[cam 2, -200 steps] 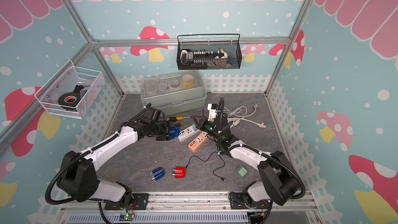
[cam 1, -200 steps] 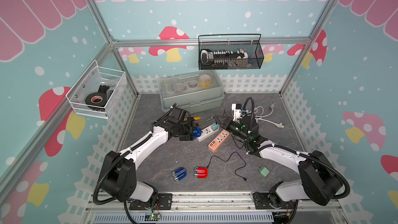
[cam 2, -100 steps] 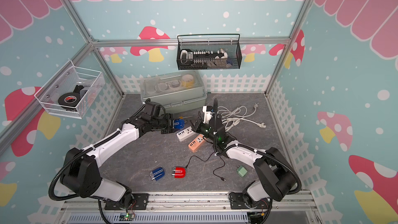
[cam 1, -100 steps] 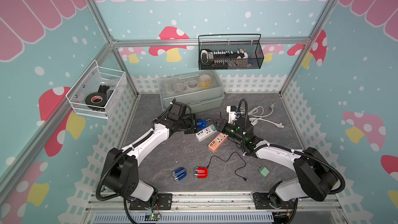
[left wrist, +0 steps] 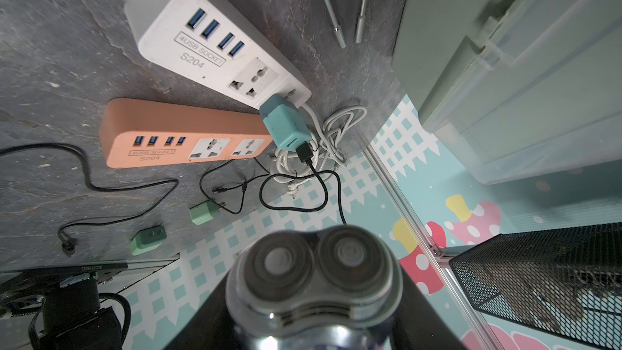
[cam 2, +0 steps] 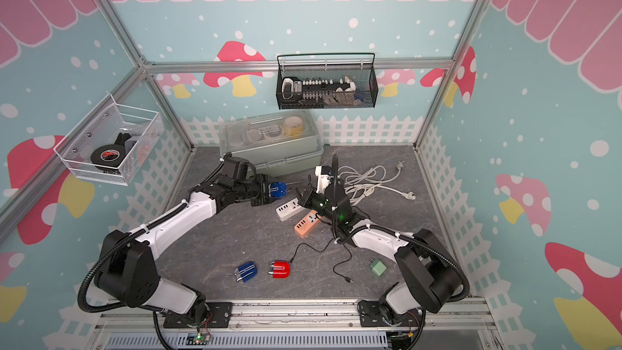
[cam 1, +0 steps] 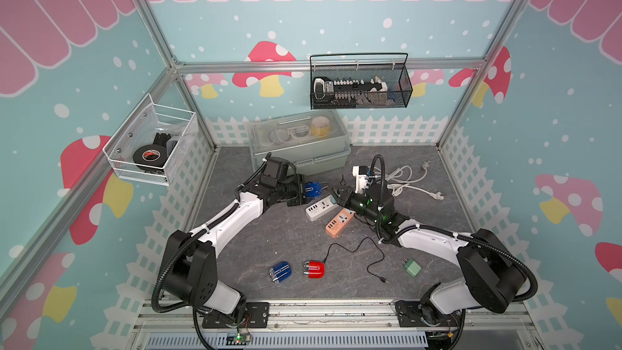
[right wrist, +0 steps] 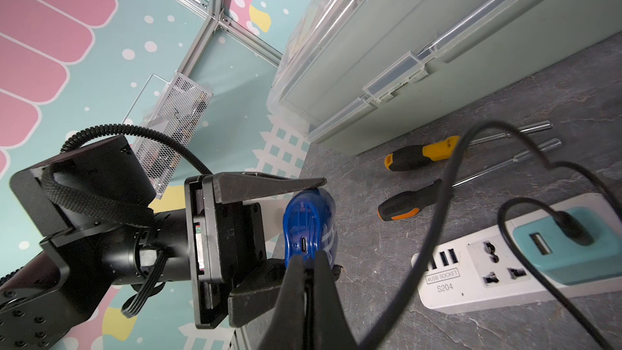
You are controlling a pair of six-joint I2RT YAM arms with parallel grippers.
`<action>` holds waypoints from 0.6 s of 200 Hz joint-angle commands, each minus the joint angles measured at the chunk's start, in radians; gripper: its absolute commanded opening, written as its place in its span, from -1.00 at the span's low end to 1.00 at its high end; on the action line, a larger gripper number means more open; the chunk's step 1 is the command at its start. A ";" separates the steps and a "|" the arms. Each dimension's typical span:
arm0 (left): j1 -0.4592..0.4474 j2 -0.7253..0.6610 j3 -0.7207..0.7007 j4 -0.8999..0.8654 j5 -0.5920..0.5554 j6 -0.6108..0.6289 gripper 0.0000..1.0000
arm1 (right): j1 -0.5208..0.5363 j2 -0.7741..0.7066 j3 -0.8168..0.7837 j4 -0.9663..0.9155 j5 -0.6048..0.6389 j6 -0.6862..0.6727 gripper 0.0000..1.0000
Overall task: Charge the electric shaver
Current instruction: Insert the charging cable into the electric shaver.
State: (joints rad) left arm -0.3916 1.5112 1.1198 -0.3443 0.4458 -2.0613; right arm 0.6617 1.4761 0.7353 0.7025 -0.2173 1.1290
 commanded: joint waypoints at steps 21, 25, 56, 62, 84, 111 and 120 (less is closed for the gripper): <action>-0.009 0.018 0.008 0.021 0.022 -0.063 -1.00 | 0.014 0.039 0.036 0.050 0.009 -0.025 -1.00; -0.010 0.020 0.009 0.021 0.025 -0.063 -1.00 | 0.014 0.043 0.038 0.053 0.008 -0.026 -1.00; -0.013 0.020 0.005 0.020 0.026 -0.067 -1.00 | 0.018 0.061 0.054 0.073 0.013 -0.037 -1.00; -0.013 0.019 0.003 0.020 0.023 -0.068 -1.00 | 0.018 0.063 0.054 0.078 0.012 -0.037 -1.00; -0.013 0.016 -0.004 0.017 0.022 -0.069 -1.00 | 0.021 0.064 0.049 0.083 0.009 -0.035 -1.00; -0.013 0.020 -0.002 0.018 0.022 -0.070 -1.00 | 0.028 0.060 0.037 0.082 0.007 -0.040 -1.00; -0.013 0.021 0.000 0.018 0.022 -0.070 -1.00 | 0.028 0.062 0.034 0.078 0.006 -0.041 -1.00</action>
State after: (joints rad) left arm -0.4019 1.5265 1.1198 -0.3462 0.4500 -2.0613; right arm 0.6800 1.5314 0.7666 0.7456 -0.2161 1.1069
